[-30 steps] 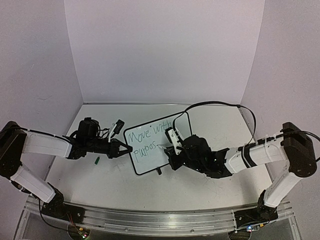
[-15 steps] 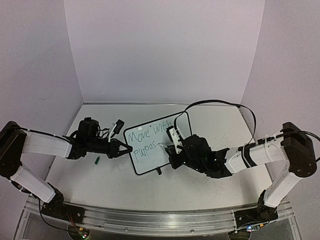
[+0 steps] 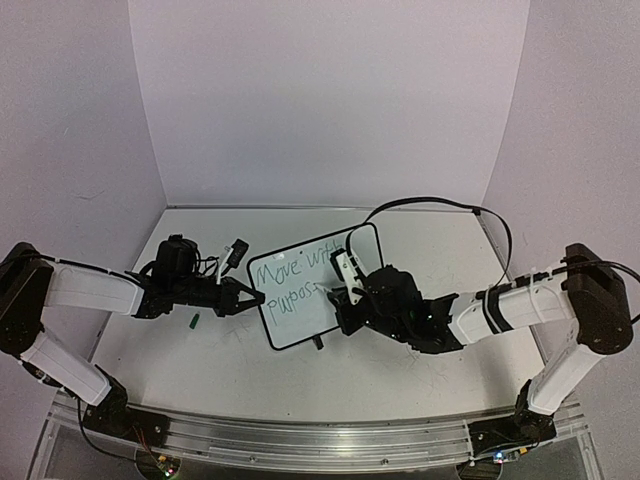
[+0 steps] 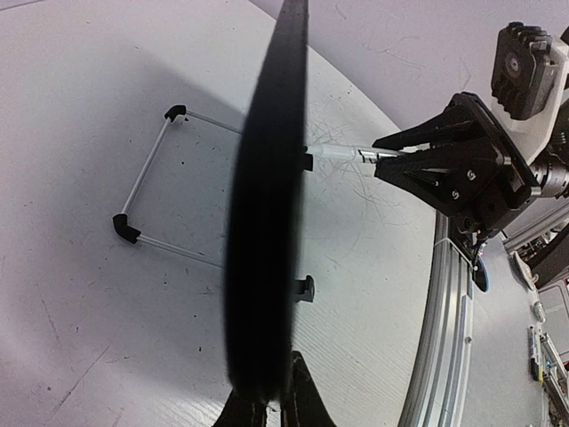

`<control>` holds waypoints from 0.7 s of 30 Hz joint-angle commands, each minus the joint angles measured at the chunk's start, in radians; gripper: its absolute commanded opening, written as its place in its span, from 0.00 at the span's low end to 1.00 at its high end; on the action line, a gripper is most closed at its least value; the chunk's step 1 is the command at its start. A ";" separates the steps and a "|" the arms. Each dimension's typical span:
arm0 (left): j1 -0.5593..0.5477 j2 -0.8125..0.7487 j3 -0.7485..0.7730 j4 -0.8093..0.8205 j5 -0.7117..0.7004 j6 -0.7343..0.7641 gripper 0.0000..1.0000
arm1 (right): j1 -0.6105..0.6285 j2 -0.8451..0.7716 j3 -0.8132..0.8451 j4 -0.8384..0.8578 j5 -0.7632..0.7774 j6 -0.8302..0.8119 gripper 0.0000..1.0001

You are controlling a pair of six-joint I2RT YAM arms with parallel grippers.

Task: Write a sentence on the whiteboard

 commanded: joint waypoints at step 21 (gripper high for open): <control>-0.001 -0.014 0.020 -0.035 -0.047 0.057 0.00 | 0.011 0.010 -0.038 -0.003 0.004 0.034 0.00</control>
